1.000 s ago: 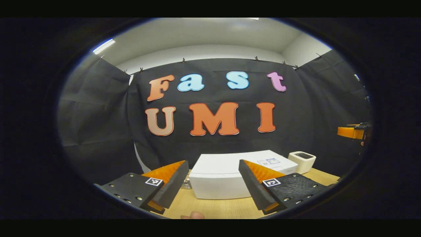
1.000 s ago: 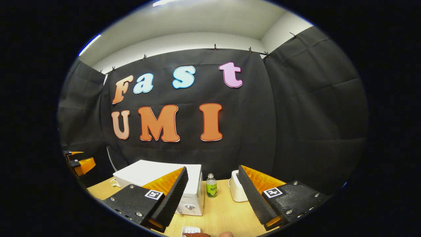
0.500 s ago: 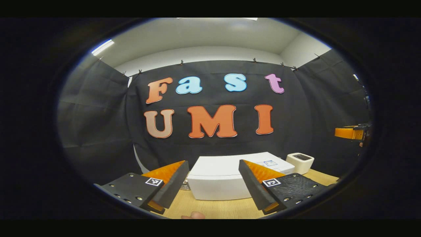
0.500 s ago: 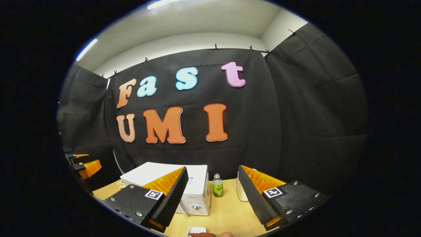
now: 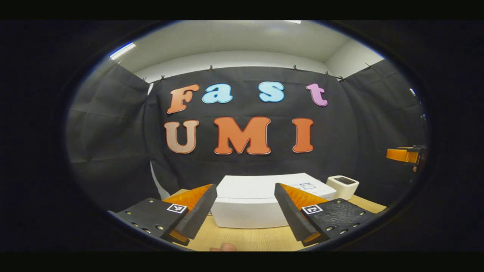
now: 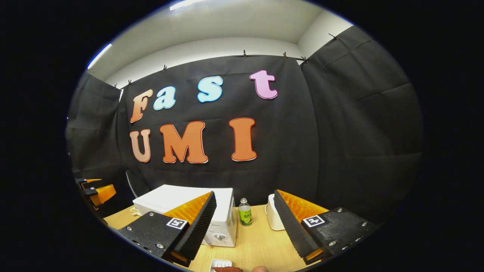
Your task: Open the microwave oven with the left hand, put the food in, and close the microwave oven.
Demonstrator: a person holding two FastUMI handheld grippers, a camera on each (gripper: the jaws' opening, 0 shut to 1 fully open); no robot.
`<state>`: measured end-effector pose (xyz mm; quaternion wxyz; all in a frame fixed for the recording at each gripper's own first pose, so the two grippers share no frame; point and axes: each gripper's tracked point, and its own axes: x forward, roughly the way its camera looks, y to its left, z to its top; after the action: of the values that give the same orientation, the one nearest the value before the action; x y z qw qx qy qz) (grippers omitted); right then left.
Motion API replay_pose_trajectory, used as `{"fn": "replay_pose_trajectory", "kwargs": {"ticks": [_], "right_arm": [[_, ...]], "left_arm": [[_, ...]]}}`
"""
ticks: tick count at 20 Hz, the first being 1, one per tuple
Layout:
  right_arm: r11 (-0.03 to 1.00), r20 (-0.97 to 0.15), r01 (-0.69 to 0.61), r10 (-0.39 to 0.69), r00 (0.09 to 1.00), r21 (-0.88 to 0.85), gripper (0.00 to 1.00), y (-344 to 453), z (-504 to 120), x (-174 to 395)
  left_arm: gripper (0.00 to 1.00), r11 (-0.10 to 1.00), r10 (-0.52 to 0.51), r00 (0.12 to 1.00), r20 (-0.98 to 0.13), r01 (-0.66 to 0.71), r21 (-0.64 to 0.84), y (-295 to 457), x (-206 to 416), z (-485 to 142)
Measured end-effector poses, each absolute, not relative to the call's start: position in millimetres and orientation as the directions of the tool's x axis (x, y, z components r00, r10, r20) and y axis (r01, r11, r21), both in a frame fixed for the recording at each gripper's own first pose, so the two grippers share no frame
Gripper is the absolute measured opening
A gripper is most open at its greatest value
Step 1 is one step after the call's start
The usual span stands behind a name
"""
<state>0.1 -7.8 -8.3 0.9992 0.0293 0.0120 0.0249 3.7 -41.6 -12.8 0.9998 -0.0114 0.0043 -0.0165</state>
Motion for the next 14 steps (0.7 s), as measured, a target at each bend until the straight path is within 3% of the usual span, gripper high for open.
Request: {"fn": "replay_pose_trajectory", "kwargs": {"ticks": [1,2,7,8,9,14], "right_arm": [[0.997,-0.025,-0.050,0.051,0.998,0.062,0.95,-8,-10,0],[0.997,-0.029,-0.049,0.051,0.998,0.063,0.95,-10,-12,0],[0.998,-0.033,-0.034,0.035,0.999,0.051,0.95,-21,-20,-1],[0.998,-0.034,-0.029,0.031,0.999,0.048,0.95,-23,-21,0],[0.999,-0.036,-0.024,0.026,0.999,0.045,0.95,-26,-22,-1],[0.999,-0.054,0.006,-0.004,0.999,0.036,0.95,-43,-27,-4]], "left_arm": [[0.93,0.999,-0.049,0.999,-0.016,0.048,-0.025,-52,5,-21],[0.97,0.998,-0.066,0.998,-0.025,0.065,-0.026,-62,7,-29],[0.94,0.987,-0.159,0.986,-0.057,0.159,-0.015,-116,16,-79],[0.98,0.984,-0.178,0.982,-0.069,0.178,-0.003,-129,17,-91],[0.94,0.981,-0.193,0.978,-0.080,0.194,0.010,-139,18,-104],[0.93,0.960,-0.279,0.952,-0.129,0.279,-0.014,-200,30,-166]]}}
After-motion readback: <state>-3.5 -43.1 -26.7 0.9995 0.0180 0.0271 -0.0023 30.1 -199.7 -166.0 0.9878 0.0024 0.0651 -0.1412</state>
